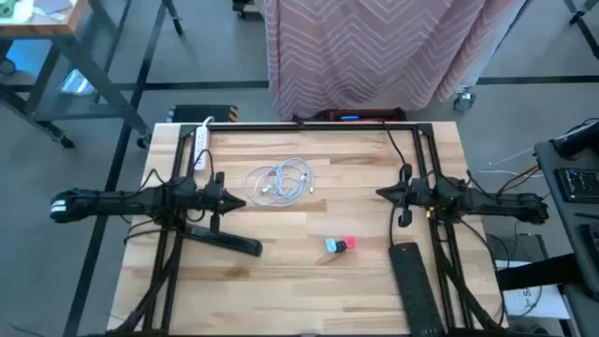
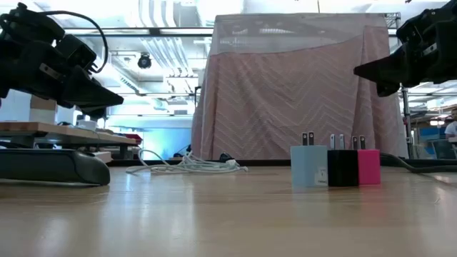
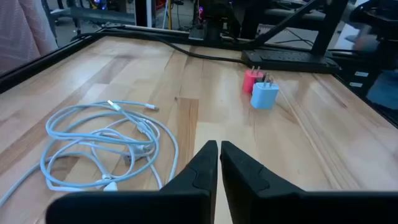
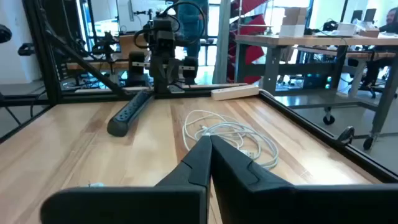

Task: Plug in charger cables

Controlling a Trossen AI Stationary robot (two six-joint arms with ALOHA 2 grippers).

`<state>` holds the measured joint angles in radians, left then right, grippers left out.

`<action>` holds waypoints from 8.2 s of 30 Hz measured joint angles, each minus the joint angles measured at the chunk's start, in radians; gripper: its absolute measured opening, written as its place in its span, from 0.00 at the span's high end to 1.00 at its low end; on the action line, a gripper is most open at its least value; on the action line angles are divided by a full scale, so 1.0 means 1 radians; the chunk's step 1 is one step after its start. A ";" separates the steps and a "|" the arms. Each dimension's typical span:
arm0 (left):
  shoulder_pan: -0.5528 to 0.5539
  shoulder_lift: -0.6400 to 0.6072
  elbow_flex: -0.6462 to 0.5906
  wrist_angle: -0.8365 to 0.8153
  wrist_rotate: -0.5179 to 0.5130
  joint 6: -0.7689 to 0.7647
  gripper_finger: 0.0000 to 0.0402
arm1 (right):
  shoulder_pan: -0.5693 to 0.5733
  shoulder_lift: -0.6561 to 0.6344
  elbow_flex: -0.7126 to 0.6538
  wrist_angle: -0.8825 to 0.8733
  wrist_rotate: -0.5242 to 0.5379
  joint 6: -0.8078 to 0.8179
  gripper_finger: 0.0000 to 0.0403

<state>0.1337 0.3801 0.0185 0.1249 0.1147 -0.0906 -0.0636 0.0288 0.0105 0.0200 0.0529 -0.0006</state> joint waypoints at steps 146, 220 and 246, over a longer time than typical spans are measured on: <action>0.000 0.001 0.000 0.001 0.000 0.000 0.98 | 0.426 1.514 1.102 -0.658 0.131 0.433 0.48; -0.086 0.326 0.004 0.885 0.026 -0.077 0.56 | 0.347 1.778 0.991 0.943 0.355 -0.212 0.67; -0.188 0.559 0.192 0.766 -0.098 0.754 0.55 | 0.177 1.927 1.146 0.987 0.112 0.458 0.67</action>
<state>-0.0543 0.9386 0.2100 0.8907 0.0167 0.6631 0.1135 1.9559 1.1562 1.0070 0.1649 0.4571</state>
